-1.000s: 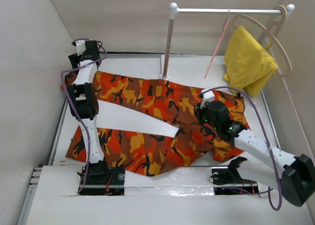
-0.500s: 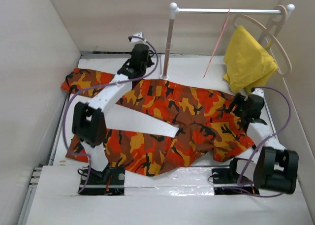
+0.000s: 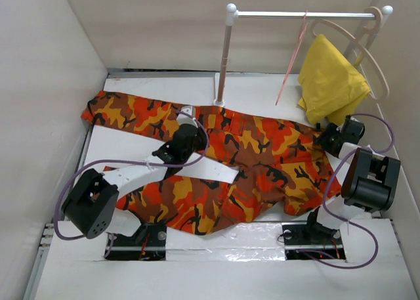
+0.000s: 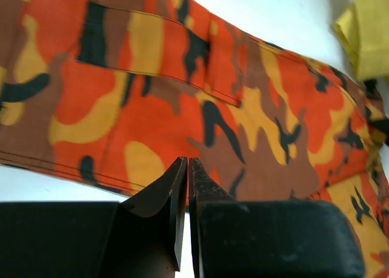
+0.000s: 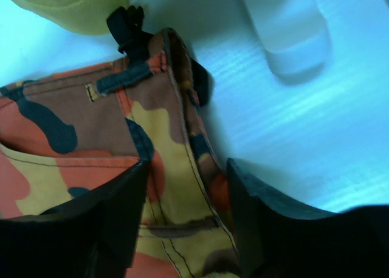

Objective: Place the trousers on the hanger
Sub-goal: Flatten out the trousers at the center of the board.

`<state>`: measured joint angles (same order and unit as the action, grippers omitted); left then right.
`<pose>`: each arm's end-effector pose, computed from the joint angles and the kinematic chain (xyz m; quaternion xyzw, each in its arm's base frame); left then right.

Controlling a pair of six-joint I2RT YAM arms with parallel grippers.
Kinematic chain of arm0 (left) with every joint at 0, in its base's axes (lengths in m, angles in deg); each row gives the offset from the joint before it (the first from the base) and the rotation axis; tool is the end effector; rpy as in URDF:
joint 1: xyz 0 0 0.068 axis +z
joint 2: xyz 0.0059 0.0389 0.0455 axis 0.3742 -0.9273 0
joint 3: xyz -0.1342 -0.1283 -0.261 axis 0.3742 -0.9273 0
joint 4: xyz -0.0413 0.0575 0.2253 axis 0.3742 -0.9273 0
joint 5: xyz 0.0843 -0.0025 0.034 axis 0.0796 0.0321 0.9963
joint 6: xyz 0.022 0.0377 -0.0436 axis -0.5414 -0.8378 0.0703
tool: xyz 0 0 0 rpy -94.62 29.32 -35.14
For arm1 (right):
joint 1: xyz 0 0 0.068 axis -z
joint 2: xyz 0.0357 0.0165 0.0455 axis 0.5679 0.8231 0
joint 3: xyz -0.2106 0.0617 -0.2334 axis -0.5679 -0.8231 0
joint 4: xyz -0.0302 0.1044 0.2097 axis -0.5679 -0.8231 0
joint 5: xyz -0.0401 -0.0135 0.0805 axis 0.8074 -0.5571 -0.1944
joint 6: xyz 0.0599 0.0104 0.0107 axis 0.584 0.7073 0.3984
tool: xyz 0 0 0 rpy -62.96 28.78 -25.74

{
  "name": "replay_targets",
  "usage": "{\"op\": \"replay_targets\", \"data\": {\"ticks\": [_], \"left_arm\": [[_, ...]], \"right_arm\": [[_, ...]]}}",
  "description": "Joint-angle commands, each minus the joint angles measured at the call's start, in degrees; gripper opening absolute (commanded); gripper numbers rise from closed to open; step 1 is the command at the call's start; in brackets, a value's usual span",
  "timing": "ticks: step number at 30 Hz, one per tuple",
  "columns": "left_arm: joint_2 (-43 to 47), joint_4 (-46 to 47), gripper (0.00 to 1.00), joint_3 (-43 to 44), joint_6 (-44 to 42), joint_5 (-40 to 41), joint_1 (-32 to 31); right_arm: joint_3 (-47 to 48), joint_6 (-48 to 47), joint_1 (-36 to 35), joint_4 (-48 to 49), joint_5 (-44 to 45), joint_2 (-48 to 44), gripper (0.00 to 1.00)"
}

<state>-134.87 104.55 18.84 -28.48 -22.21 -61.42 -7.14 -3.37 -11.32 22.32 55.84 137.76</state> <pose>0.2237 -0.1706 0.3024 -0.0357 0.7977 -0.2886 0.5283 0.2727 -0.1085 0.2202 0.2755 0.8744 0.0569 0.3952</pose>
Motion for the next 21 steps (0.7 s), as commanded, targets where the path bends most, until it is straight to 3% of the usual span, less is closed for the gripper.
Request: {"op": "replay_targets", "data": {"ticks": [1, 3, 5, 8, 14, 18, 19, 20, 21], "left_arm": [[4.58, 3.40, 0.04, 0.34, -2.26, 5.78, -4.76], [5.28, 3.57, 0.05, -1.76, -2.26, 6.41, -4.77], [6.69, 5.05, 0.06, -4.48, -2.26, 6.93, -4.77], [7.22, 5.77, 0.08, -6.25, -2.53, 6.68, -4.77], [6.60, 5.42, 0.13, -7.83, -2.18, 5.79, -4.77], [7.48, 4.80, 0.22, -8.36, -1.74, 6.76, -4.77], [7.48, 4.63, 0.25, -8.28, -1.39, 6.85, -4.77], [7.40, 4.36, 0.30, -8.27, -1.21, 7.11, -4.77], [7.40, 4.27, 0.31, -8.27, -1.12, 7.11, -4.77]], "right_arm": [[4.09, 0.56, 0.35, 1.24, -4.74, 1.45, 0.53], [4.80, 0.56, 0.35, 1.24, -5.36, 1.80, 0.34], [4.80, 0.82, 0.35, 2.20, -5.54, 1.11, 0.05], [5.50, 2.22, 0.35, 2.31, -2.03, -2.06, 0.00], [14.54, 1.00, 3.33, -8.67, 14.83, -2.24, 0.00], [11.50, 3.01, 6.59, -6.24, 15.74, -3.20, 0.00], [10.96, 3.19, 6.59, -5.36, 14.95, -3.38, 0.04], [10.78, 3.19, 6.59, -3.17, 13.20, -2.95, 0.29], [11.65, 2.85, 5.72, -3.67, 11.36, -2.59, 0.45]]}}
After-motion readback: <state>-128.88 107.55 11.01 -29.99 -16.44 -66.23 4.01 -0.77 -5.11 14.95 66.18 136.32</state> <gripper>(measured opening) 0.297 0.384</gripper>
